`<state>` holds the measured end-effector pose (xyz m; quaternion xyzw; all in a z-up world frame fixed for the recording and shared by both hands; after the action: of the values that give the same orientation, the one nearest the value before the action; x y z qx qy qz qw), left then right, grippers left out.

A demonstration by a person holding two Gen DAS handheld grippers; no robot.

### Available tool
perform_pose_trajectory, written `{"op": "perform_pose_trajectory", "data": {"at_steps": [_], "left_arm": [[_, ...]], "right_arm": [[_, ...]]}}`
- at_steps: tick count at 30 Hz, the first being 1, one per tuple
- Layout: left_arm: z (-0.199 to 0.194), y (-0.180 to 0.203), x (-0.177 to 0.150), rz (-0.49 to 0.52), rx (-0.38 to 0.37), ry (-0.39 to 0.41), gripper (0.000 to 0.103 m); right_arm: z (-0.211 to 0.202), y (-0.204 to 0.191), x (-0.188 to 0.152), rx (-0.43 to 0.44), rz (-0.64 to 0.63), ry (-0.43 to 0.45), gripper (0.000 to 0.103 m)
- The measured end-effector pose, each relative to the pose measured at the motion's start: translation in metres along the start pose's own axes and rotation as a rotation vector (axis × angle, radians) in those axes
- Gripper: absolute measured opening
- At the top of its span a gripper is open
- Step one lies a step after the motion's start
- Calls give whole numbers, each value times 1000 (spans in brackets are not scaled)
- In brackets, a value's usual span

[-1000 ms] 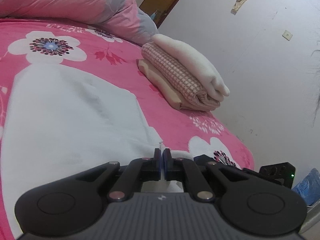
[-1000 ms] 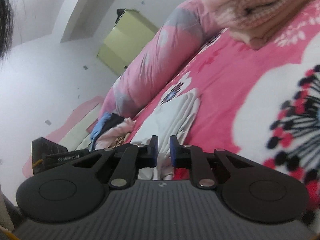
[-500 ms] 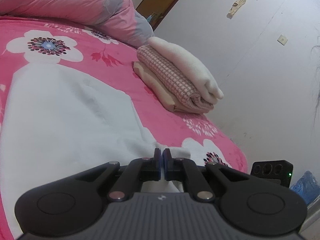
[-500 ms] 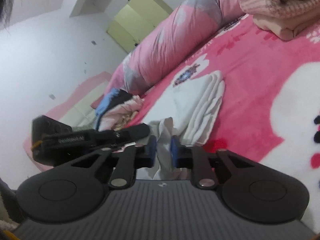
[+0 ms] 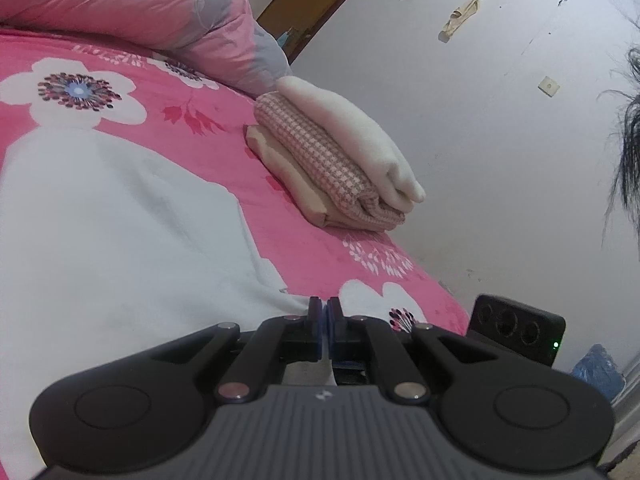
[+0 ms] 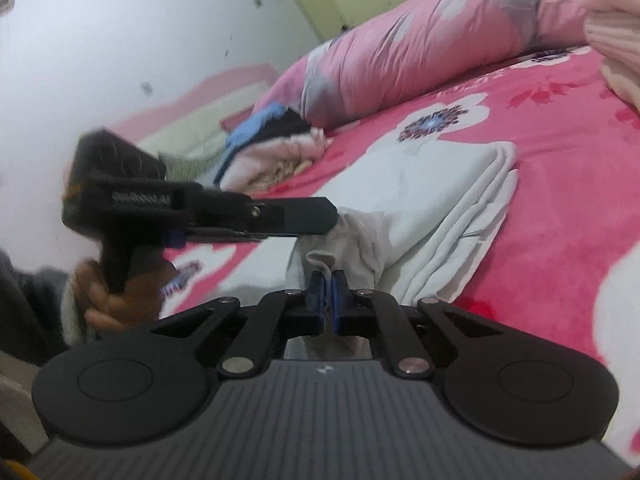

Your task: Fold clothes

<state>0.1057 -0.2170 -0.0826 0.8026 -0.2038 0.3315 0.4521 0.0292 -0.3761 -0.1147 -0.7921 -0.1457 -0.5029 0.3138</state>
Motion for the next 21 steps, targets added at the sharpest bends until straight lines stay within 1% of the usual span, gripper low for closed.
{"op": "perform_pose_trajectory", "data": {"at_steps": [5,6,7,9,10,11,12,15,16,19,21], "left_arm": [[7,-1,-1,-6,-2,-23,3],[9,-3,-2,-10,-1,-31,3],[11,-4,-2,-15,-1,-38,3],[16,-8,-4,-26,5,-53,3],[18,-11,-4,-35,10,-58,3],[20,-14,-5,-46,12,-64,3],[22,-17,-6,-60,11,-71,3],[26,-23,-7,-80,12,-86,5],[26,-24,-8,-81,12,-88,5],[29,-25,-9,-86,9,-92,7],[31,-25,-9,-86,6,-93,7]], "right_arm": [[11,-13,0,-9,-184,-74,3],[13,-16,1,-10,-221,-89,3],[15,-19,1,-12,-258,-104,6],[19,-24,1,-16,-332,-134,7],[17,-25,1,-17,-354,-132,7],[13,-24,1,-18,-354,-124,7],[6,-21,0,-23,-333,-108,10],[-20,-11,-1,-41,-257,-54,23],[-29,-8,-2,-47,-231,-36,25],[-53,1,-5,-58,-144,19,25],[-59,6,-9,-56,-80,48,25]]}}
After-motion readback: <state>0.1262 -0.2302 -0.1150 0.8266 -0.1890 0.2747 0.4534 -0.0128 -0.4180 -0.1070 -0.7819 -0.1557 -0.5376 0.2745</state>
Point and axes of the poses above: each gripper's, at about its wrist camera, not at the fingertips, and z roughly the way its jaws point, y to its right, x to its top, the point moved 4 cm from there along z, roughly the way its jaws point, and after that the axes turned 3 degrees about y, right-handed, at the moved point
